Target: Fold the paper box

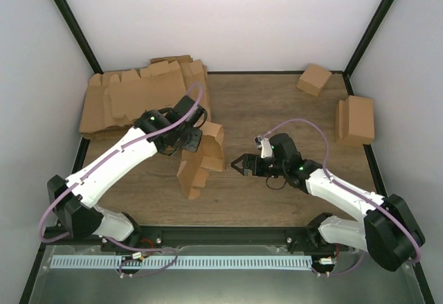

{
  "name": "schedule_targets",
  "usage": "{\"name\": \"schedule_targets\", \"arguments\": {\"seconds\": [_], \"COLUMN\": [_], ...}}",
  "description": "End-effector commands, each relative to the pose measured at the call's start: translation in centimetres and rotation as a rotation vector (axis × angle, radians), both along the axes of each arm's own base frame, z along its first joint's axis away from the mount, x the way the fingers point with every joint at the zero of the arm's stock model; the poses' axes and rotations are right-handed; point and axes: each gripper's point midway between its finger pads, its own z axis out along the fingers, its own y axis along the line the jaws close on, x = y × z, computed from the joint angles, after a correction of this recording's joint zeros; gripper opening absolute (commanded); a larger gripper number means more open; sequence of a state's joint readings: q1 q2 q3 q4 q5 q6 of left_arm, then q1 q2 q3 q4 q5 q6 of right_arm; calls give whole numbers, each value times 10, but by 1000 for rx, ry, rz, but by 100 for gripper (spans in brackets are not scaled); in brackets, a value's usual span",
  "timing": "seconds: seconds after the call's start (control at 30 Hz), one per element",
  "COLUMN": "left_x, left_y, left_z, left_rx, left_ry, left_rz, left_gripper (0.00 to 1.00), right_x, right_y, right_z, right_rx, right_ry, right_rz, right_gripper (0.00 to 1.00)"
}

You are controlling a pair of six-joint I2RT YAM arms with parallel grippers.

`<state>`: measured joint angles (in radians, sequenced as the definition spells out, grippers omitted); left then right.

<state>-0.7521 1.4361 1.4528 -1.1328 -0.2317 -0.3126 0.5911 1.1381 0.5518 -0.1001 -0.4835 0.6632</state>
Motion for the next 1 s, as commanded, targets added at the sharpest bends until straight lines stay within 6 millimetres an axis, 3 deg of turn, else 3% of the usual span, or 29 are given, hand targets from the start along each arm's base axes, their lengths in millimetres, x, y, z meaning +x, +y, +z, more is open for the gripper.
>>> {"name": "schedule_targets", "arguments": {"seconds": [0.0, 0.33, 0.5, 0.7, 0.97], "left_x": [-4, -10, -13, -14, -16], "left_y": [-13, -20, -24, -27, -27], "left_z": [-12, -22, -22, -22, -25], "left_rx": [-41, -92, -118, -139, -140], "left_ry": [9, 24, 27, 29, 30], "left_rz": [-43, -67, -89, -102, -105], "left_gripper": [4, 4, 4, 4, 4], "right_x": [15, 18, 19, 27, 36], "right_y": [-11, -10, 0, 13, 25], "right_z": [10, 58, 80, 94, 91], "right_rx": [-40, 32, 92, 125, 153], "right_ry": [-49, -145, -145, -116, -64], "right_rz": [-83, -96, -65, -51, -46], "right_gripper": [97, 97, 96, 82, 67]}}
